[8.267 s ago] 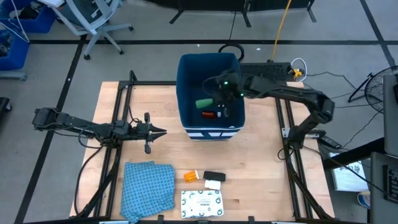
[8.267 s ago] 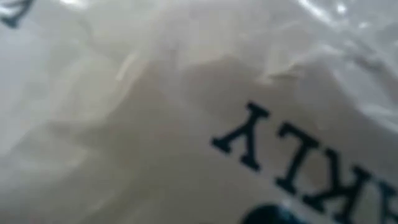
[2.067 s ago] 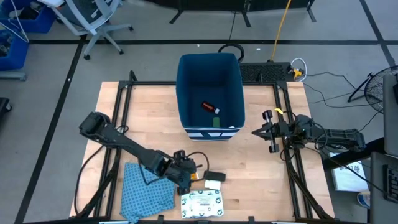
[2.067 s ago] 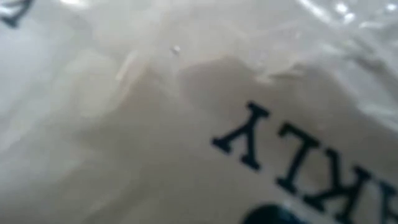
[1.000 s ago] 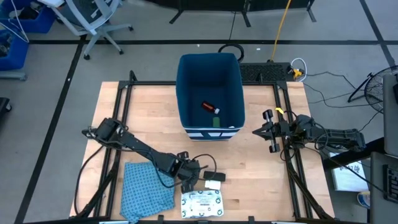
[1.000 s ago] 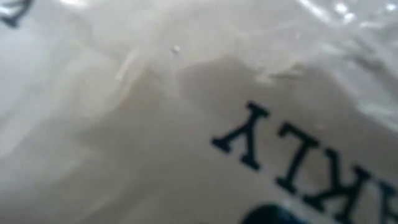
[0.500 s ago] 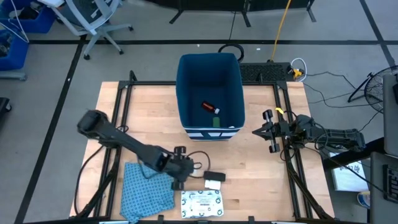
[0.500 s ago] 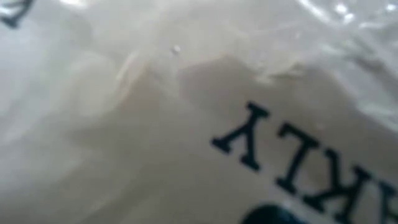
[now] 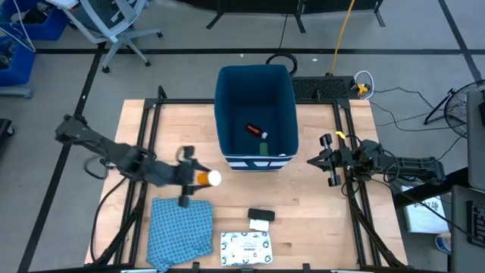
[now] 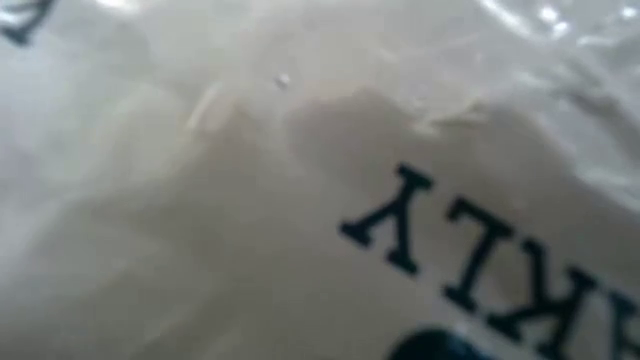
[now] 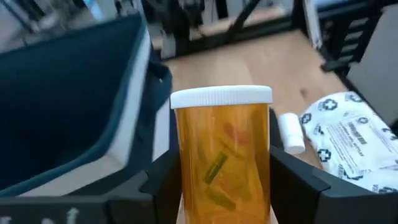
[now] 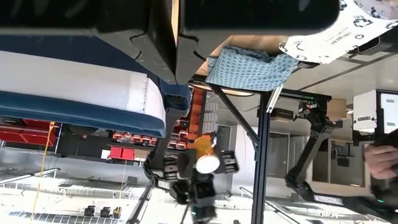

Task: Pick & place medical supplies in basket/bin
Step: Put the yellow medicine bottle into the basket

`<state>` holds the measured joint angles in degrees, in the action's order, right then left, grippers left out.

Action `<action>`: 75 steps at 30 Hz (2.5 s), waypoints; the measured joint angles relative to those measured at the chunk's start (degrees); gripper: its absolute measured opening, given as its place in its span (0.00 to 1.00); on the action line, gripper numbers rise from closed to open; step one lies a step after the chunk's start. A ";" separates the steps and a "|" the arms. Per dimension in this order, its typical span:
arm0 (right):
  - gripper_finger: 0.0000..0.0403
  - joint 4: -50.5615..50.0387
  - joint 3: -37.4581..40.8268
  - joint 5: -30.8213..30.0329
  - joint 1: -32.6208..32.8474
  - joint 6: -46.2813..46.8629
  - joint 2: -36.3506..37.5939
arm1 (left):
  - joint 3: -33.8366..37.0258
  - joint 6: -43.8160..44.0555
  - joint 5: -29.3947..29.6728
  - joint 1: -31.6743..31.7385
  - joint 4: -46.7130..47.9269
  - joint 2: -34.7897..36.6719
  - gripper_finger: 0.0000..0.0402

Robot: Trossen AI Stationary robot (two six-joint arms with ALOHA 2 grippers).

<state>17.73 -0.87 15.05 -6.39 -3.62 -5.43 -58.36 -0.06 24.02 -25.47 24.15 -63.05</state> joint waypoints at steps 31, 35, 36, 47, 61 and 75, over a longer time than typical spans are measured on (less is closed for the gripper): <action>0.00 0.48 0.00 -0.17 0.02 -0.01 -2.38 | 52.40 6.36 -11.26 21.16 -41.38 40.68 0.48; 0.00 0.56 0.00 -0.19 0.00 -0.09 -2.38 | 49.16 10.34 -11.39 23.15 -41.43 40.33 0.48; 0.00 0.72 0.00 -0.19 0.00 -0.10 -2.38 | 47.46 10.80 -11.46 23.62 -40.94 39.89 0.48; 0.00 2.01 0.00 -0.22 0.00 -1.38 -2.38 | 12.22 4.42 -19.72 32.96 -16.43 18.55 0.49; 0.00 -0.05 0.00 -0.03 0.00 -0.04 -2.38 | -33.82 -2.41 -37.66 49.34 2.26 -25.50 0.49; 0.00 -0.94 0.00 0.02 0.00 3.82 -2.38 | -55.72 -6.59 -44.50 49.31 16.14 -56.30 0.49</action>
<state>16.80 -0.86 15.07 -6.39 0.20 -7.81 -114.08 -6.65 -20.48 23.84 40.28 -119.35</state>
